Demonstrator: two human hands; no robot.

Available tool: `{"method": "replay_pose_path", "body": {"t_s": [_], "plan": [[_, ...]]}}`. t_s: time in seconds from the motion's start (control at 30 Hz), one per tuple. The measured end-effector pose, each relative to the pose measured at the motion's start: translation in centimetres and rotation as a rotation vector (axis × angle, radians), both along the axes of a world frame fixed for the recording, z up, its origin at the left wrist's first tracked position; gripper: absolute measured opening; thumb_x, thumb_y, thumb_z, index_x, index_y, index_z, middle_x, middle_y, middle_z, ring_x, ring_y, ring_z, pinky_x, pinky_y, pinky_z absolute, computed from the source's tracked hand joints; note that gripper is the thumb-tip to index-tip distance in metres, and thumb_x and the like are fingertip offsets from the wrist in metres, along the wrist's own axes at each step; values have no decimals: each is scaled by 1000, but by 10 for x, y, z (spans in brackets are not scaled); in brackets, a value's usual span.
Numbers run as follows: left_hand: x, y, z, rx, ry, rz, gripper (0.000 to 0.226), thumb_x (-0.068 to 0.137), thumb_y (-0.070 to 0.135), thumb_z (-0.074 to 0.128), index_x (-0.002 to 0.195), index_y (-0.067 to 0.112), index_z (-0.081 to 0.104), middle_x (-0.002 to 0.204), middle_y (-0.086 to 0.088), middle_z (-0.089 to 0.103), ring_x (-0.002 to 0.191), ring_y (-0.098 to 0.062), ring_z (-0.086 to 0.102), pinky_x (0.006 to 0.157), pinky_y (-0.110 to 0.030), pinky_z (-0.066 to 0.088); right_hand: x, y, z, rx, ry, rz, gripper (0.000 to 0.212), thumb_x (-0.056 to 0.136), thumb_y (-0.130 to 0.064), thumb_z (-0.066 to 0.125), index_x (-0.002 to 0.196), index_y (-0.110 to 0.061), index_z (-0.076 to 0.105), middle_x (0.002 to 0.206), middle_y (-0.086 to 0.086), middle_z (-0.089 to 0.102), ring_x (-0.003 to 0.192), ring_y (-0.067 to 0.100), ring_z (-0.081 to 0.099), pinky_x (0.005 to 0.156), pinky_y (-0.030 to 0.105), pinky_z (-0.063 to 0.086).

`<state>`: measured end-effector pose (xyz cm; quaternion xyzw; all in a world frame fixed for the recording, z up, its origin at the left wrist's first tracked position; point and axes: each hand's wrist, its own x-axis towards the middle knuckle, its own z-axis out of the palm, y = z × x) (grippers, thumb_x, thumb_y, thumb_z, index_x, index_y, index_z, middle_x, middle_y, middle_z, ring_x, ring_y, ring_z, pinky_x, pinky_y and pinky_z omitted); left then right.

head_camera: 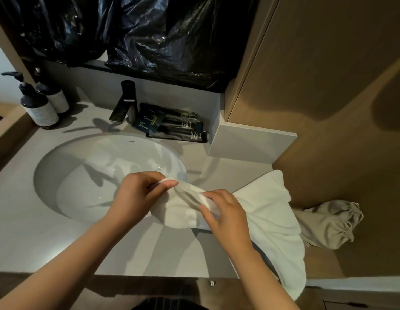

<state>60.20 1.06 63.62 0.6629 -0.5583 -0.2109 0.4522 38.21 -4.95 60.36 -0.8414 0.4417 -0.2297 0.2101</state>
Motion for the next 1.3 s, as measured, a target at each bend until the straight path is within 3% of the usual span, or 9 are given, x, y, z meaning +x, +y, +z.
{"method": "replay_pose_path", "body": {"t_s": [0.13, 0.3, 0.47, 0.67, 0.93, 1.0, 1.1, 1.23, 1.3], "plan": [[4, -12, 11, -68, -67, 11, 36, 87, 33, 68, 58, 13, 61, 52, 1, 52, 55, -14, 49, 54, -22, 39, -16, -5, 6, -118, -61, -67, 25, 88, -6, 66, 110, -15, 69, 105, 0, 66, 93, 18, 62, 80, 29, 52], [2, -29, 26, -74, -73, -5, 41, 88, 44, 62, 61, 15, 66, 55, -2, 59, 59, -14, 55, 54, -19, 41, -58, -11, 17, -182, -11, -167, 24, 84, -3, 72, 106, -12, 73, 101, 3, 72, 89, 21, 67, 80, 26, 51], [-3, -47, 46, -94, -109, -36, 39, 90, 47, 57, 77, 14, 74, 67, -1, 68, 65, -13, 61, 62, -28, 47, -94, -20, 32, -115, -71, -331, 18, 92, -6, 62, 106, -10, 73, 104, 6, 73, 94, 24, 67, 86, 34, 53], [-20, -94, 117, -237, -174, -10, 33, 96, 38, 52, 80, 15, 71, 72, 5, 66, 70, -14, 61, 61, -32, 46, -97, -84, 149, -321, -219, -395, 18, 100, -23, 48, 92, -23, 63, 88, -6, 62, 81, 10, 57, 67, 15, 40], [-21, -132, 259, -549, -58, 77, 24, 97, 32, 52, 81, 19, 64, 72, 5, 59, 69, -10, 54, 61, -25, 38, -78, -132, 321, -773, -217, -281, 24, 101, -21, 50, 105, -9, 70, 93, 5, 70, 85, 19, 63, 74, 36, 53], [-20, -126, 281, -638, -21, 70, 19, 94, 35, 56, 78, 26, 60, 68, 9, 59, 66, 0, 54, 56, -12, 37, -71, -134, 344, -815, -246, -218, 22, 100, -22, 51, 105, -13, 70, 88, -1, 69, 80, 11, 62, 70, 26, 52], [-17, -119, 289, -685, -14, 70, 17, 90, 38, 59, 74, 32, 58, 72, 15, 61, 67, 5, 54, 56, -4, 37, -63, -136, 345, -806, -268, -149, 22, 100, -26, 51, 103, -16, 70, 82, -12, 62, 73, 3, 57, 63, 9, 41], [-16, -116, 233, -419, -82, 44, 7, 89, 30, 60, 83, 32, 61, 72, 10, 62, 72, -6, 58, 61, -19, 45, -62, -149, 274, -553, -21, -191, 23, 101, -29, 50, 81, -22, 59, 68, -11, 53, 69, 14, 54, 60, 29, 35], [-18, -112, 191, -300, -134, -6, 9, 91, 25, 58, 86, 31, 63, 81, 14, 64, 81, -7, 59, 68, -28, 47, -64, -151, 221, -402, 99, -257, 23, 100, -29, 50, 84, -18, 63, 78, -4, 63, 77, 19, 60, 66, 36, 44]]}}
